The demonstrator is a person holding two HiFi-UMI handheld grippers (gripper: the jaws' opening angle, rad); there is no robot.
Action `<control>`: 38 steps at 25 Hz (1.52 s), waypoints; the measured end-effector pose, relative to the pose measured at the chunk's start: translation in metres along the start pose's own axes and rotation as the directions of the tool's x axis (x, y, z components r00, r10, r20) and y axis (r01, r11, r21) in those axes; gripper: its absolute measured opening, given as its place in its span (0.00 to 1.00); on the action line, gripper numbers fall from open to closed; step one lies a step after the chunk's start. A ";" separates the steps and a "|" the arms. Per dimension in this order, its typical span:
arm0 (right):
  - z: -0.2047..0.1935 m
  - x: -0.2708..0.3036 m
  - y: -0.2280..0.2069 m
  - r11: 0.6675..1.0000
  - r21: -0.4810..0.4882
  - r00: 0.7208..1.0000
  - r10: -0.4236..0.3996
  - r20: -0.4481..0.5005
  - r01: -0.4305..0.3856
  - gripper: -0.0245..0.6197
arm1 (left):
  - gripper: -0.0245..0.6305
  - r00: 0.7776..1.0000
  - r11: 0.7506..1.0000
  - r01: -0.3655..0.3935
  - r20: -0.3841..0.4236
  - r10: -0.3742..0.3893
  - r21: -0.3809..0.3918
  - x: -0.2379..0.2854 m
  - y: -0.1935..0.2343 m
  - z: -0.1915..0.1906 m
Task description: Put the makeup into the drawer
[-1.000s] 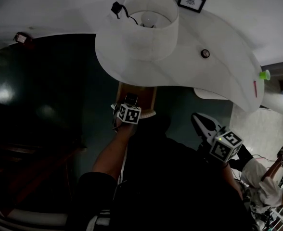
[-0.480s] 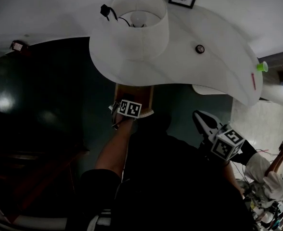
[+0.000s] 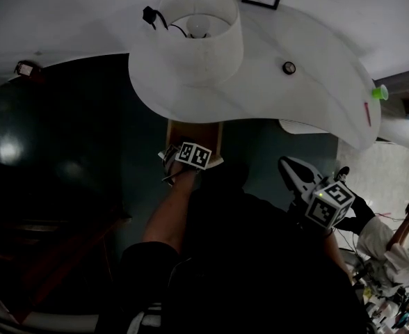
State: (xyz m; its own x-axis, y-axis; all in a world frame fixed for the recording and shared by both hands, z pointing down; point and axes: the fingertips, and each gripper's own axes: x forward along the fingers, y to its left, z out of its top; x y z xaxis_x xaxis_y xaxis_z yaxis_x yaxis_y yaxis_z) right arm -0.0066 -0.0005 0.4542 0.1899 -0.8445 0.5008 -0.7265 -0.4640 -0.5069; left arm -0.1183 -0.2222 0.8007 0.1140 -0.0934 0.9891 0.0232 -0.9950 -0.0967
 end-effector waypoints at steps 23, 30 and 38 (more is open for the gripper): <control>0.004 -0.003 -0.002 0.999 0.026 0.999 -0.024 0.034 0.023 0.06 | 0.50 0.992 0.990 -0.061 -0.103 0.075 0.131 0.011 -0.002 -0.010; 0.006 -0.002 0.006 1.000 0.001 0.999 -0.012 0.044 0.012 0.06 | 0.41 0.997 0.988 -0.071 -0.006 0.073 0.140 0.002 0.000 -0.005; 0.010 0.006 0.018 1.000 -0.029 0.999 -0.001 0.042 0.002 0.06 | 0.31 0.994 0.991 -0.063 0.092 0.052 0.117 -0.012 0.006 -0.002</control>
State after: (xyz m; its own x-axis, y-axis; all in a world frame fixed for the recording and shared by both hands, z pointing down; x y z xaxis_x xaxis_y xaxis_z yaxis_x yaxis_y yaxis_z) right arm -0.0117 -0.0164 0.4409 0.2181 -0.8544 0.4717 -0.7449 -0.4580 -0.4851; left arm -0.1211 -0.2267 0.7889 0.2059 -0.1419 0.9682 0.1321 -0.9763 -0.1711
